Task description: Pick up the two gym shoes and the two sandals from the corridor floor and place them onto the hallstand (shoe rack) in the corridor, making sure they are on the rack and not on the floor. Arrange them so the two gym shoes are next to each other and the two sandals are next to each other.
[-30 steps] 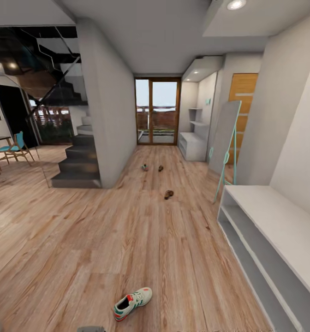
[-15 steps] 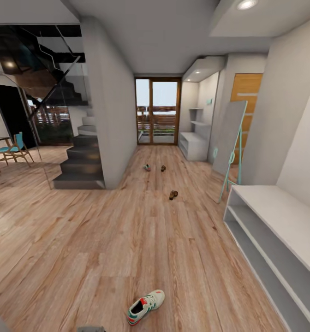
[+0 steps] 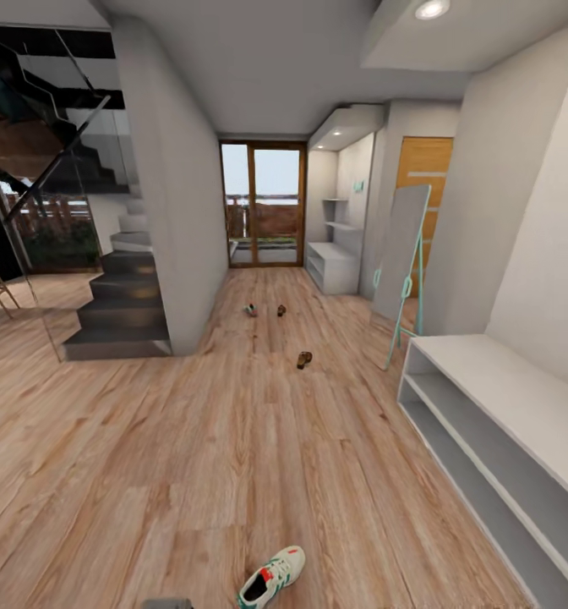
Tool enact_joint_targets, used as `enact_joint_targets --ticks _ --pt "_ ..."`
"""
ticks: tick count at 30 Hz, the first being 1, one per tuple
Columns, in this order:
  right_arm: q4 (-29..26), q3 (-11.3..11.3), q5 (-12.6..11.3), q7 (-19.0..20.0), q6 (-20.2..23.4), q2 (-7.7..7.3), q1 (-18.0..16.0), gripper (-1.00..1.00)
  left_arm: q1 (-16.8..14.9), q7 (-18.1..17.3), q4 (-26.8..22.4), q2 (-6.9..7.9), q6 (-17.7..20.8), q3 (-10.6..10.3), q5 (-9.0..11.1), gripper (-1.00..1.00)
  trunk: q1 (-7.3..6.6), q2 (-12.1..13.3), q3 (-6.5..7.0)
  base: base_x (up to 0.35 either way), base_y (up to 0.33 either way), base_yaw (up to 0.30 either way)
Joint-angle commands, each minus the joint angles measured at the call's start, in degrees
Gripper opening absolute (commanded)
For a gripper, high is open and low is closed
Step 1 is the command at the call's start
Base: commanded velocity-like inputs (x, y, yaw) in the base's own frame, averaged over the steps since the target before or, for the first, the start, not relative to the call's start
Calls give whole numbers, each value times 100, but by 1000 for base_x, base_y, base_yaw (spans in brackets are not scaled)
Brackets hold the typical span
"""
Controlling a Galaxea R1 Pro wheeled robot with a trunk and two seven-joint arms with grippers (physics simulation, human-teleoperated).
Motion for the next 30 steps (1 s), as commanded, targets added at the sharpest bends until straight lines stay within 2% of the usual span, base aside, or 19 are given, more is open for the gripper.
enact_joint_targets --ticks 1,10,16,23,30 --pt "-5 -5 -5 10 0 0 -1 100 -2 -3 2 0 -17 1 2 100 0 -3 -5 53 61 -294" --pt "-5 -6 -5 9 0 0 -1 100 -2 -3 1 0 -17 1 2 100 0 -3 -5 16 18 -282" --pt "-5 -7 -5 8 0 0 -1 100 -2 -3 1 0 -11 1 8 100 0 -3 -5 20 18 -73" --pt "-5 -7 -5 8 0 0 -1 100 -2 -3 3 -6 -14 1 1 100 0 -3 -5 103 149 -26" --pt "-5 -7 -5 8 0 0 -1 100 -2 -3 2 -6 -17 1 2 100 0 -3 -5 6 8 -260"
